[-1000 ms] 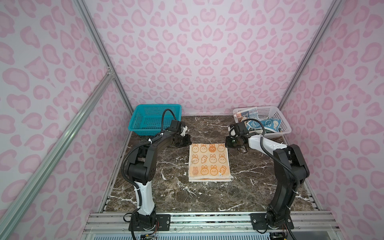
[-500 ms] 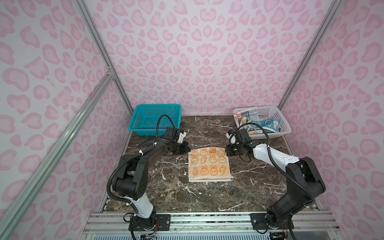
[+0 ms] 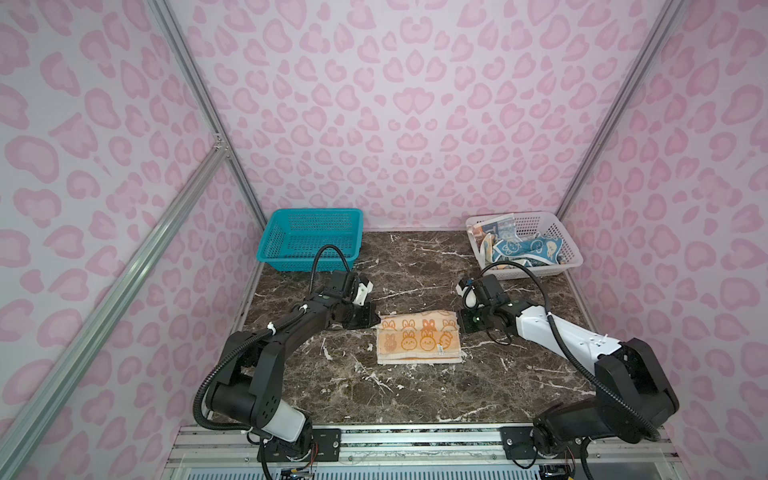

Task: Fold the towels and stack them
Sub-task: 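Fold the far half toward the robot over the towel with both grippers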

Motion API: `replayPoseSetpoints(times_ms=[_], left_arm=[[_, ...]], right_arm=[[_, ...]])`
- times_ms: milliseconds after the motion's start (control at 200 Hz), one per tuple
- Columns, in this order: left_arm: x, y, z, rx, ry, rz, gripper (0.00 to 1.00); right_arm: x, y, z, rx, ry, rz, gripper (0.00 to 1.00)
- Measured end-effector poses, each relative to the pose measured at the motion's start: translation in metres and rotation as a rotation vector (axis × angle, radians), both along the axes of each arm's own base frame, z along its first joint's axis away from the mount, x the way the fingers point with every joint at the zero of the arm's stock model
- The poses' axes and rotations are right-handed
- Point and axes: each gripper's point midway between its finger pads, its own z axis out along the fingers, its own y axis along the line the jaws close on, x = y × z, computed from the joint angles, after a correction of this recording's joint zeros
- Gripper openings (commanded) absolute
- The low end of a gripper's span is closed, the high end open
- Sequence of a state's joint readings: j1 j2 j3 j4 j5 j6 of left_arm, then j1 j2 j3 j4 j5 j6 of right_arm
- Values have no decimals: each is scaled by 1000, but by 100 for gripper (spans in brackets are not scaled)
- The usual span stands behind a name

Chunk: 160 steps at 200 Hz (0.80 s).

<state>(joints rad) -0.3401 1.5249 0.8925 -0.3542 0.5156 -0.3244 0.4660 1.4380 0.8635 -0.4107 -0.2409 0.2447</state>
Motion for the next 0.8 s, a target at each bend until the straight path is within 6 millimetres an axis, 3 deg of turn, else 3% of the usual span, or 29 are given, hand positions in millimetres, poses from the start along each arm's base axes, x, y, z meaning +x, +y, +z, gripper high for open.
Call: replayPoseSetpoints(times_ms=[335,585,800], left_arm=[[-25,-8,-11,8,50,-27,3],[-31,-7,1,-8,25,-18,3],[-48,-5,-15,6,82,-15,3]], right_arm=[[-33,-2,-16,-13,62,1,0],[-40,-3,-4,0,40,-9,2],[-53,-5,-18,-9,86,-11,3]])
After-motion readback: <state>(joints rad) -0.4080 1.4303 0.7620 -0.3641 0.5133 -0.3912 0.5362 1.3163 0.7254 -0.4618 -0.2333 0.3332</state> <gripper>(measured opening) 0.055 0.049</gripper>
